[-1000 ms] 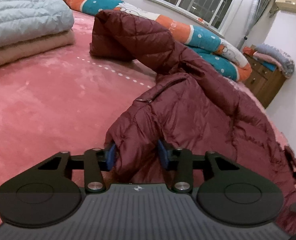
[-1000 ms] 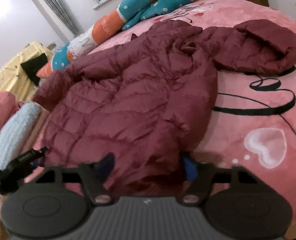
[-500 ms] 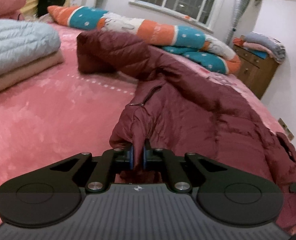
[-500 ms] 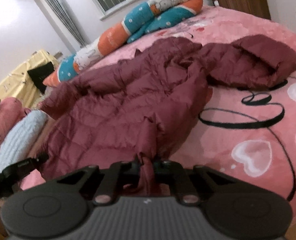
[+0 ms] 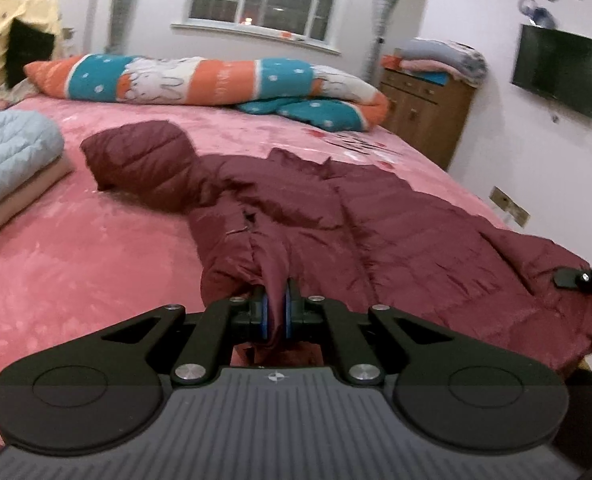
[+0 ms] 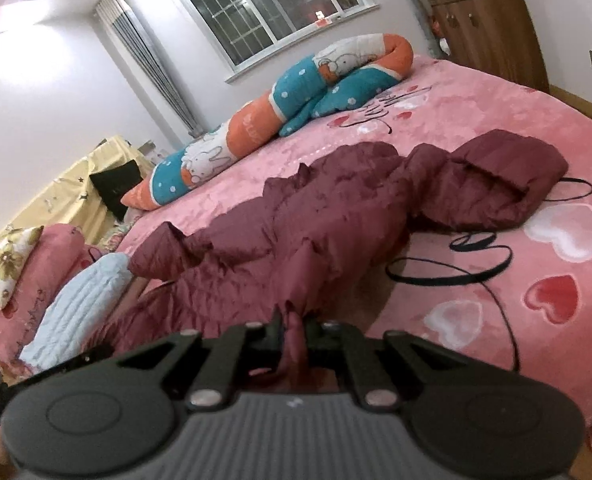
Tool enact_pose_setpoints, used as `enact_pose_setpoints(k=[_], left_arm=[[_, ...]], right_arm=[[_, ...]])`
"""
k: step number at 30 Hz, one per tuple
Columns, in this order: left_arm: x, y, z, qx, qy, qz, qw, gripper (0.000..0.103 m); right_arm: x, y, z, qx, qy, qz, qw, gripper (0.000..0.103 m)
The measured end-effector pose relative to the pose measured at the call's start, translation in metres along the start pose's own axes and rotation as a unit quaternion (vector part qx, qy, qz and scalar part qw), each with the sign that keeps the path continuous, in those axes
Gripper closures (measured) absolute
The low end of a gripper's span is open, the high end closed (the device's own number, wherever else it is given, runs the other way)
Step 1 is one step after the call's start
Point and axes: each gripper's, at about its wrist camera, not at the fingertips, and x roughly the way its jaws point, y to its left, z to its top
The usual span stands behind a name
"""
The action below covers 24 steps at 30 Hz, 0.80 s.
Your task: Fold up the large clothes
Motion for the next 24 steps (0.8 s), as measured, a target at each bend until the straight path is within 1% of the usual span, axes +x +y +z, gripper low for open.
enact_pose_setpoints(k=[5, 8, 10, 12, 14, 18, 22, 23, 24], left_arm=[[-0.025, -0.01, -0.013, 0.025, 0.015, -0.014, 0.9995, 0.099], [-0.03, -0.02, -0.027, 0.052, 0.038, -0.012, 0.9979, 0.097], [-0.029, -0.022, -0.035, 0.059, 0.056, -0.011, 0.9966, 0.096], [-0.027, -0.022, -0.044, 0.061, 0.074, -0.003, 0.9954, 0.095], [-0.029, -0.021, -0.048, 0.063, 0.08, 0.004, 0.9947, 0.092], [-0.037, -0.02, -0.049, 0.07, 0.092, 0.014, 0.9932, 0.083], [-0.047, -0.023, -0.045, 0.083, 0.092, 0.021, 0.992, 0.079], [-0.044, -0.024, -0.041, 0.087, 0.09, 0.023, 0.9919, 0.077], [-0.046, -0.026, -0.039, 0.09, 0.086, 0.025, 0.9919, 0.075]], right_arm=[[-0.022, -0.003, -0.01, -0.007, 0.006, -0.01, 1.0, 0.1], [-0.023, -0.009, -0.016, -0.001, 0.022, -0.025, 0.999, 0.1], [-0.02, -0.013, -0.019, -0.001, 0.035, -0.037, 0.999, 0.098], [-0.015, -0.017, -0.022, 0.006, 0.047, -0.051, 0.998, 0.092], [-0.018, -0.021, -0.026, 0.012, 0.05, -0.062, 0.997, 0.09], [-0.027, -0.026, -0.026, 0.012, 0.029, -0.073, 0.997, 0.08], [-0.035, -0.023, -0.019, 0.002, 0.0, -0.08, 0.997, 0.077], [-0.036, -0.022, -0.018, -0.002, -0.009, -0.082, 0.997, 0.075], [-0.037, -0.021, -0.016, -0.004, -0.017, -0.083, 0.996, 0.071]])
